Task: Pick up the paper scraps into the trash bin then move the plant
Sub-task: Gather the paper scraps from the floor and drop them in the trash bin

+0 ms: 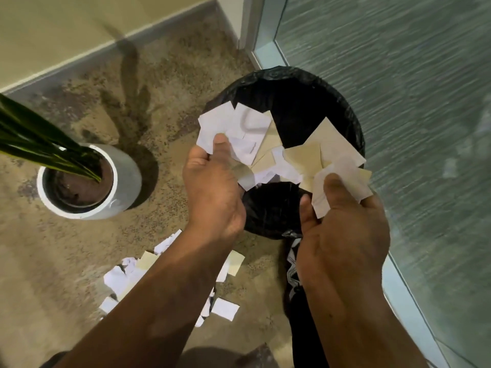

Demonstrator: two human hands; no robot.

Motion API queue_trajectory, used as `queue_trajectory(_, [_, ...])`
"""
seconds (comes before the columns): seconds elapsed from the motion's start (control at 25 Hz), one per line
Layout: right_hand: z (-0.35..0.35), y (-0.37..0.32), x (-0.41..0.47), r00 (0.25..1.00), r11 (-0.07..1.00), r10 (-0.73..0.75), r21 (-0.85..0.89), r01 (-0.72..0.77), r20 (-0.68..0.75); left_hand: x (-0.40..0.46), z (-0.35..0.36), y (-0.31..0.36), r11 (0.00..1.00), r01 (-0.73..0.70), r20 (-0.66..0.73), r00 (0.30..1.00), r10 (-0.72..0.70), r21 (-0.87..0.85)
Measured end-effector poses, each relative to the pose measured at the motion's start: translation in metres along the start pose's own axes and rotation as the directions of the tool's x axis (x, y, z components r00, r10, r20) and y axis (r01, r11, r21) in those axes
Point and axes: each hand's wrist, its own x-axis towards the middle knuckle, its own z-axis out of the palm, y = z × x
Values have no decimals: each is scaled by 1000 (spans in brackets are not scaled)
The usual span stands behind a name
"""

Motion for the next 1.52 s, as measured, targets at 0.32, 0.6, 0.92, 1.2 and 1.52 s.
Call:
queue_trajectory(0.32, [3,-4,11,991,992,121,40,-119,-58,0,0,-4,991,-6,-81,997,17,130])
queue_trajectory(0.6, [12,0,16,964,957,258,149,-248,-57,5,-2,-3,975,-9,-89,996,30,223])
queue_trajectory(0.92, [18,5,14,950,943,302,117,-310,82,5,0,-7,948,111,49,990,-131,299])
queue_trajectory(1.2, [23,6,14,942,942,309,93,-322,135,12,-2,-16,901,216,62,965,-256,376])
queue_trajectory(1.52, [22,21,9,939,948,279,98,-303,203,9,-16,-16,921,169,188,951,-247,352])
